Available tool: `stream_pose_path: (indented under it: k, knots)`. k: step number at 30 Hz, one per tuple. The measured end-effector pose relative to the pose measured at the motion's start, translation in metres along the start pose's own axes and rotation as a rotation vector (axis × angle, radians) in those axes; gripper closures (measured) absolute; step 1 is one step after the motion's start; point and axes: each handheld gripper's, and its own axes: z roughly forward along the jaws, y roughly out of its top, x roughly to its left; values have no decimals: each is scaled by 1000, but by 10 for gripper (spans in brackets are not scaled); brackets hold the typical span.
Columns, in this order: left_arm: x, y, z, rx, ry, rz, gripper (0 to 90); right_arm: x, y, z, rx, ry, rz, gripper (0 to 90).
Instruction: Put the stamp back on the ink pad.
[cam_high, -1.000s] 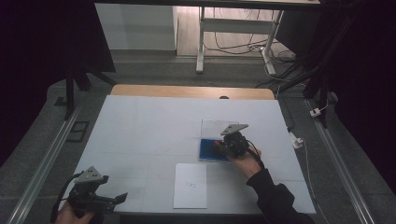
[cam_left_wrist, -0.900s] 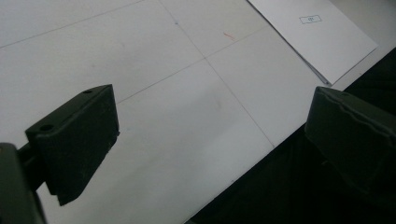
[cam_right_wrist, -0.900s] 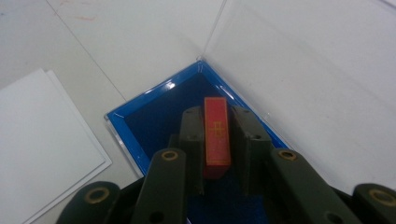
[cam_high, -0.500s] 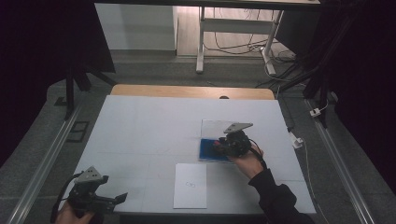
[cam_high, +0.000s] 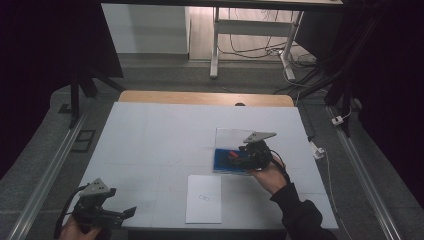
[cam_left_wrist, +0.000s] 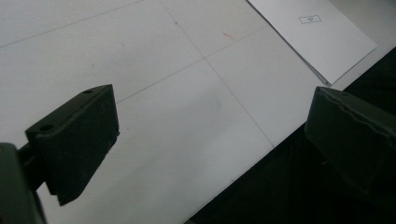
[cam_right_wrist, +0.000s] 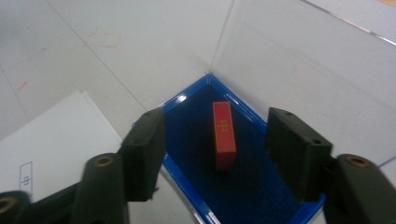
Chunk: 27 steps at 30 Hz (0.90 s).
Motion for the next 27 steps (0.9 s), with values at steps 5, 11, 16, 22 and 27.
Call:
stream_pose_path:
  k: [5,11,16,22,27]
  knots:
    - [0,0,0,0,0,1,34,2,-1,-6,-14,9,28,274]
    - [0,0,0,-2,0,-1,33,7,-4,-14,-6,4,22,186]
    - [0,0,0,-3,0,0,34,11,-9,-21,8,12,36,112]
    - [1,-1,-1,-4,-2,-2,33,13,-13,-32,-1,18,56,50]
    - [1,0,0,-3,-1,-4,33,17,-23,-46,-6,15,53,4]
